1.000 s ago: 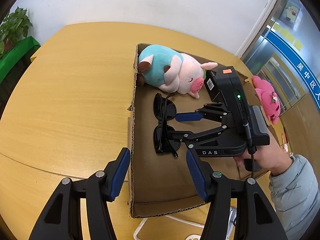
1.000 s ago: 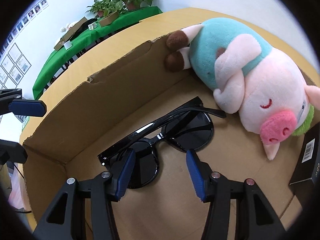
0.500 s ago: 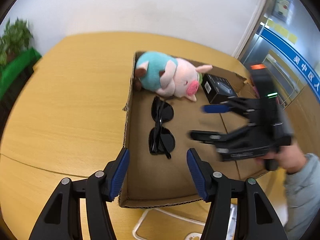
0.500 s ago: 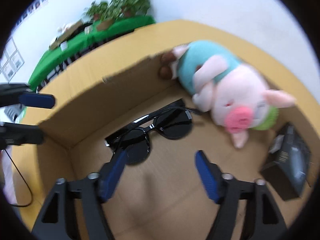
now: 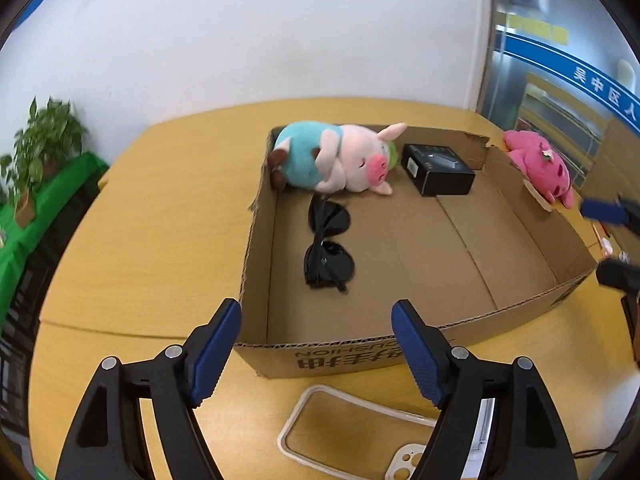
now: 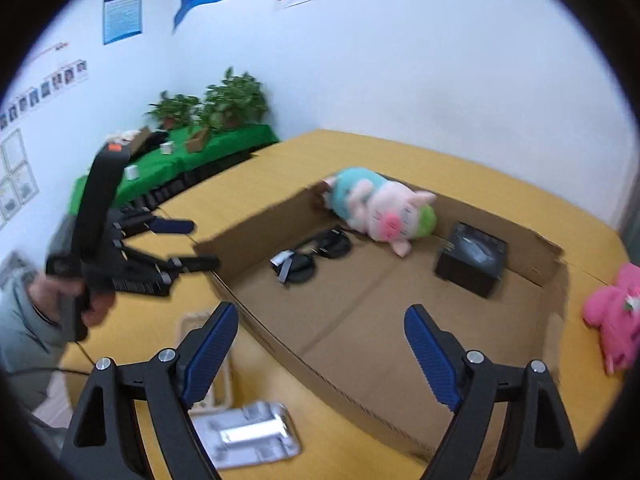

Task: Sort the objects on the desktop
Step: 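Move both grippers toward the white phone stand on the table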

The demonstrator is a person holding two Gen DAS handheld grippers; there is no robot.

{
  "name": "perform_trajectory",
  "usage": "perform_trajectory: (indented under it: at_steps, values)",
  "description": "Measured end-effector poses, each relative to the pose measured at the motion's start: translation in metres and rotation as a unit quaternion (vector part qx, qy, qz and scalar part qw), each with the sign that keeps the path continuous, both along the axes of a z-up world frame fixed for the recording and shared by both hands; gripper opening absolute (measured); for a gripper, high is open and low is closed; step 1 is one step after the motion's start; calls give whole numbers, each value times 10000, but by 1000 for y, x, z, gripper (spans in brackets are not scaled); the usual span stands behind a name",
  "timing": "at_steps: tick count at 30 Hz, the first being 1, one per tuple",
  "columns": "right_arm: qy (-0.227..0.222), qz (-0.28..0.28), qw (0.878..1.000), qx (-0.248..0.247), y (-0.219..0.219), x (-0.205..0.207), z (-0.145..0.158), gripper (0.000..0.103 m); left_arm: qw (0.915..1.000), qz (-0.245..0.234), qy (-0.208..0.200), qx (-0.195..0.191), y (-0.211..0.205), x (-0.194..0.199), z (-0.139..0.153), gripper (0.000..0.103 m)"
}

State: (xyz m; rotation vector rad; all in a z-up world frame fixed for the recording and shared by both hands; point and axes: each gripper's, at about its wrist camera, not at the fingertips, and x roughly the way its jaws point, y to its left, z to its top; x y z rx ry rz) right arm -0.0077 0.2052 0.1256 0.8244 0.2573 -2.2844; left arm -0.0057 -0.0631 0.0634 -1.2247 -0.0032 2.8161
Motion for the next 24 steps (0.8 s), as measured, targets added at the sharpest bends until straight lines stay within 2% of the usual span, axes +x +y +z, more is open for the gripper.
perform_trajectory:
  at_steps: [1, 4, 7, 12, 14, 16, 19, 21, 24]
  values:
    - [-47, -155, 9999, -54, 9, 0, -5, 85, 9999, 8, -8, 139, -4, -1, -1, 81]
    - [-606, -740, 9934, -635, 52, -14, -27, 85, 9991, 43, -45, 417, -10, -6, -6, 81]
    - [-805, -1098, 9873, -814, 80, -21, -44, 85, 9983, 39, -327, 481, -11, -14, -19, 81]
    - [-1011, -1548, 9787, -896, 113, -28, -70, 82, 9989, 104, -341, 304, -3, -11, -23, 81]
    - [-946, -1543, 9781, -1025, 122, -28, -72, 82, 9987, 118, -378, 319, -3, -11, -22, 81]
    - [-885, -1695, 9780, -839, 126, -33, -74, 82, 9985, 110, -404, 344, -2, -11, -22, 81]
    - [-918, -1714, 9767, -911, 131, -36, -72, 82, 9987, 131, -404, 292, 0, -9, -20, 81]
    - [-853, -1707, 9783, -813, 127, -33, -68, 82, 9990, 179, -317, 249, 2, -4, -15, 81]
    - [-730, -1445, 9836, -795, 114, -16, -56, 84, 9994, -47, -80, 331, 14, 14, -1, 81]
